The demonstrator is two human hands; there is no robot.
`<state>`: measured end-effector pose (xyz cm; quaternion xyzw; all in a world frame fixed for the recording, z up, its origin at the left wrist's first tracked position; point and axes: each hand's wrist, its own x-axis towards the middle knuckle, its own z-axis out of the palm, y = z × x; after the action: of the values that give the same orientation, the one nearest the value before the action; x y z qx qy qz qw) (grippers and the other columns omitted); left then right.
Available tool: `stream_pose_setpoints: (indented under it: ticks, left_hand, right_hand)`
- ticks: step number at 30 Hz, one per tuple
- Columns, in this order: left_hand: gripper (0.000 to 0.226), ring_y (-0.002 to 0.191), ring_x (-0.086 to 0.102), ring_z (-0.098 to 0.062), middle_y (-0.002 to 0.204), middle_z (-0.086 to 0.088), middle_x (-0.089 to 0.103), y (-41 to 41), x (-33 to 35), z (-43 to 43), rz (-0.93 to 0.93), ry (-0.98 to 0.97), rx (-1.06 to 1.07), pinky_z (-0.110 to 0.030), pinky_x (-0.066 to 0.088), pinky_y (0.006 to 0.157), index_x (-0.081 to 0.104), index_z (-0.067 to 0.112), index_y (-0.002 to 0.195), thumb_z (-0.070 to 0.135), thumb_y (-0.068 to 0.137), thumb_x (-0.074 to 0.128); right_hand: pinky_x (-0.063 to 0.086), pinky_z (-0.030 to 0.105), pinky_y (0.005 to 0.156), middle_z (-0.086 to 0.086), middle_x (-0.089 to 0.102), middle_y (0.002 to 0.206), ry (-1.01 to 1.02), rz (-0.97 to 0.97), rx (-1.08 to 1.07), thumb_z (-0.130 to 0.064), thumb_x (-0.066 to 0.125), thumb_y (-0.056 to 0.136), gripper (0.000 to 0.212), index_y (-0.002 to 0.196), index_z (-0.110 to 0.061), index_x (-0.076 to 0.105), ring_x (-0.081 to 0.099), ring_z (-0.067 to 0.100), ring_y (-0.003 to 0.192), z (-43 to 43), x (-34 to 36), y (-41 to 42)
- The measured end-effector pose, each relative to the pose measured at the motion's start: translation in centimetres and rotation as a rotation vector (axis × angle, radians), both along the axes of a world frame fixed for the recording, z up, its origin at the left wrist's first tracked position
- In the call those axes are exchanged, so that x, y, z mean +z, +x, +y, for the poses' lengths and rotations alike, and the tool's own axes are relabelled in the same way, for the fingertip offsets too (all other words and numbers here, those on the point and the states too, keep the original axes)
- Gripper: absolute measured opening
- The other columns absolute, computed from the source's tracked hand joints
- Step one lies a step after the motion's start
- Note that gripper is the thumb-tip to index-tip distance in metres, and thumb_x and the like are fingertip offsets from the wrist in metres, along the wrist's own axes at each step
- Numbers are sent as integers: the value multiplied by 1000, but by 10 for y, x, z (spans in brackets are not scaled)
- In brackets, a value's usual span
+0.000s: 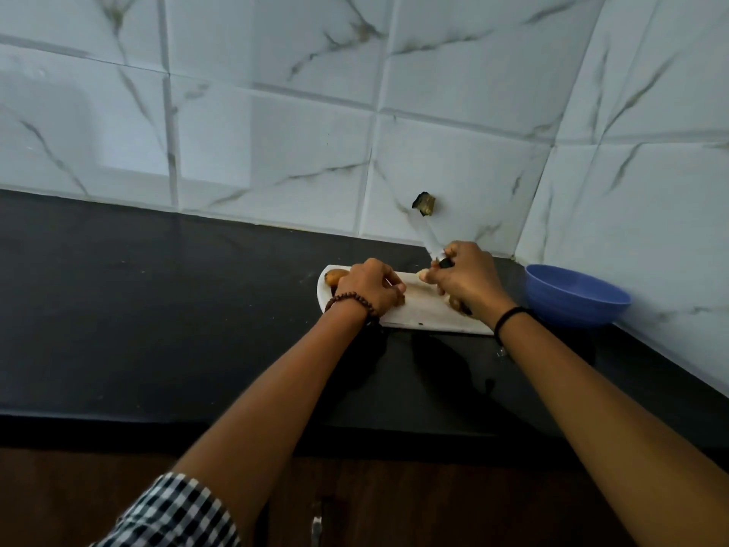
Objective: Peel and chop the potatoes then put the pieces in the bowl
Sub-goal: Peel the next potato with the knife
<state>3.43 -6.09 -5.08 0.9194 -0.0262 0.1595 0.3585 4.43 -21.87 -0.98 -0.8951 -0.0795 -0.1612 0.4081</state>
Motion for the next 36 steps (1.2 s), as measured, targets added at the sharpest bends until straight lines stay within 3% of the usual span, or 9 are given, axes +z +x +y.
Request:
stream_pose_setpoints:
  ticks: [7, 11, 16, 18, 21, 26, 29, 32, 36]
  left_hand:
    - [18, 108, 60, -20, 113, 4, 66, -3, 0, 2, 6, 188, 75, -48, 36, 103, 66, 35, 102, 45, 88, 59]
    - [28, 106, 61, -22, 112, 3, 67, -4, 5, 3, 48, 254, 79, -48, 40, 100, 68, 34, 110, 48, 88, 59]
    - [12, 102, 61, -15, 98, 7, 71, -5, 4, 1, 16, 93, -19, -43, 42, 97, 73, 34, 92, 40, 85, 66]
    - [10, 101, 62, -14, 95, 7, 72, -7, 4, -3, 11, 47, -62, -42, 44, 96, 74, 33, 90, 37, 85, 68]
    - [11, 101, 61, -12, 96, 7, 72, -9, 2, -7, -14, 59, -63, -43, 44, 97, 74, 32, 92, 39, 85, 67]
    - [15, 106, 60, -14, 104, 10, 71, -14, 2, -14, -21, 231, -13, -40, 39, 97, 72, 35, 98, 42, 89, 62]
    - [17, 107, 59, -12, 104, 12, 71, -15, 3, -15, -13, 236, -19, -38, 41, 95, 72, 35, 97, 44, 88, 62]
    - [20, 105, 59, -11, 103, 11, 71, -15, 4, -16, -10, 246, -26, -32, 39, 87, 72, 36, 95, 50, 85, 62]
    - [24, 102, 60, -12, 100, 11, 71, -15, 4, -16, -45, 280, -22, -36, 38, 95, 73, 36, 93, 54, 84, 61]
  right_hand:
    - [37, 18, 34, 10, 67, 74, -117, 82, 64, -5, 77, 76, 15, 84, -8, 65, 54, 15, 47, 37, -3, 25]
    - [38, 18, 34, 17, 70, 78, -142, 128, 59, -6, 77, 75, 15, 81, -8, 64, 53, 16, 45, 39, -7, 30]
    - [31, 16, 31, 11, 70, 75, 22, 82, 34, -22, 72, 89, 19, 91, -4, 64, 47, 4, 27, 16, 3, 3]
    - [30, 15, 31, 12, 73, 76, 68, 75, 24, -29, 65, 94, 24, 91, -5, 65, 46, 7, 28, 3, 4, -13]
    - [33, 20, 35, 15, 73, 72, 29, 106, -5, -37, 58, 97, 33, 85, -7, 67, 46, 15, 37, -17, 2, -37]
    - [35, 19, 35, 7, 65, 63, -153, 163, -18, -36, 56, 98, 30, 89, -10, 67, 50, 14, 39, -37, -8, -67]
    - [44, 22, 41, 6, 70, 80, -267, 145, -9, -35, 56, 99, 23, 100, -13, 66, 60, 14, 48, -40, -16, -73]
    - [47, 23, 47, 6, 68, 94, -359, 91, 2, -34, 55, 99, 29, 121, -17, 63, 63, 13, 59, -38, -21, -79]
    - [60, 38, 71, 6, 67, 94, -423, 49, 23, -33, 53, 100, 32, 125, -15, 61, 66, 20, 76, -33, -24, -83]
